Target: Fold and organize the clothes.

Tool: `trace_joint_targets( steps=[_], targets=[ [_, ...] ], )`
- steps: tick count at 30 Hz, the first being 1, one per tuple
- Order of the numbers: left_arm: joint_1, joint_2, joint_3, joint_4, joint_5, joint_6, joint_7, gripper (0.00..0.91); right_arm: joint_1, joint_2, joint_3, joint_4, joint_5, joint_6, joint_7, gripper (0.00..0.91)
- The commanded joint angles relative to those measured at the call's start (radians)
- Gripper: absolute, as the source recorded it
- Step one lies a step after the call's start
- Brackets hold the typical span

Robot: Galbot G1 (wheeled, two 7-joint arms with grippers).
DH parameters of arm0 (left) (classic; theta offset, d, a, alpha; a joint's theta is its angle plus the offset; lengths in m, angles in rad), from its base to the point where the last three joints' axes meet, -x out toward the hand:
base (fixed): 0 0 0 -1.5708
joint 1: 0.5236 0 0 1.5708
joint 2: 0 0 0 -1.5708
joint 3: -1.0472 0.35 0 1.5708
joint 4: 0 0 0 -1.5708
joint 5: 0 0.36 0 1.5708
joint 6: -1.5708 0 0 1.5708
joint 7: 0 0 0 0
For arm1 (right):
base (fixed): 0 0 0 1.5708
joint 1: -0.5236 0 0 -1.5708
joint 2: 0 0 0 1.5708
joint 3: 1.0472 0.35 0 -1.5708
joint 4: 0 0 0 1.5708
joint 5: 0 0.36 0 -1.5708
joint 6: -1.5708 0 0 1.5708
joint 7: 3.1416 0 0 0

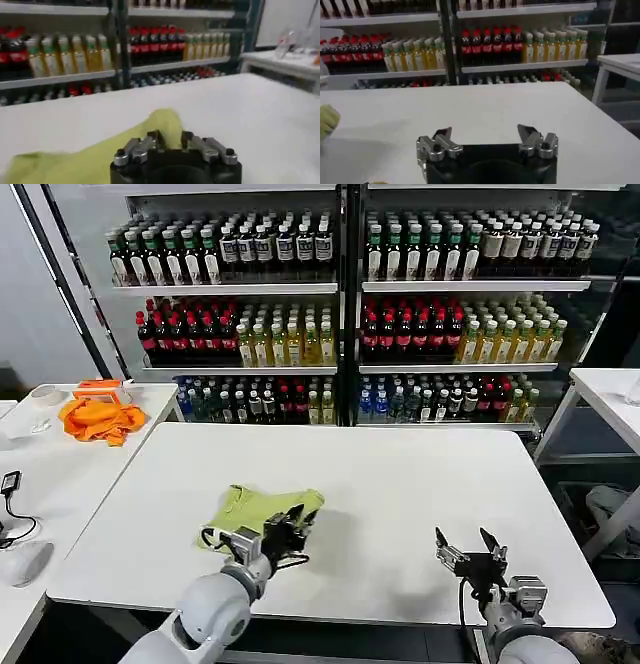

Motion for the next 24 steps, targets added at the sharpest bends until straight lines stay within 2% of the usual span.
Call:
trace_joint_targets(
  steps=[1,5,10,15,20,24],
  targets=[
    [-0.004,-0.101,0.051,-0.012,-0.12,-0.081,-0.013,0.907,0.029,0.006,-0.046,-0.016,-0.001,0.0,-0.001,0.907],
    [0.078,-0.097,-0.011,-0.067,-0.179,-0.082,-0.011,0.907,0.079,0.024,-0.127,-0.054,0.001,0.013,-0.004,0.907],
    [0.154,-0.069,-0.147,-0.095,-0.173,-0.094,-0.028,0.907,0.197,0.067,-0.287,-0.122,0.037,0.024,0.004,0.907],
    [0.227,-0.037,-0.3,-0.115,-0.15,-0.118,-0.042,0.907,0.312,0.134,-0.398,-0.205,0.149,0.013,0.034,0.907],
    [0.269,-0.037,-0.372,-0.125,-0.153,-0.122,-0.046,0.907,0.436,0.227,-0.479,-0.35,0.257,0.017,0.084,0.907],
    [0.282,-0.045,-0.392,-0.134,-0.153,-0.122,-0.047,0.907,0.507,0.297,-0.512,-0.437,0.32,0.006,0.093,0.907]
  ],
)
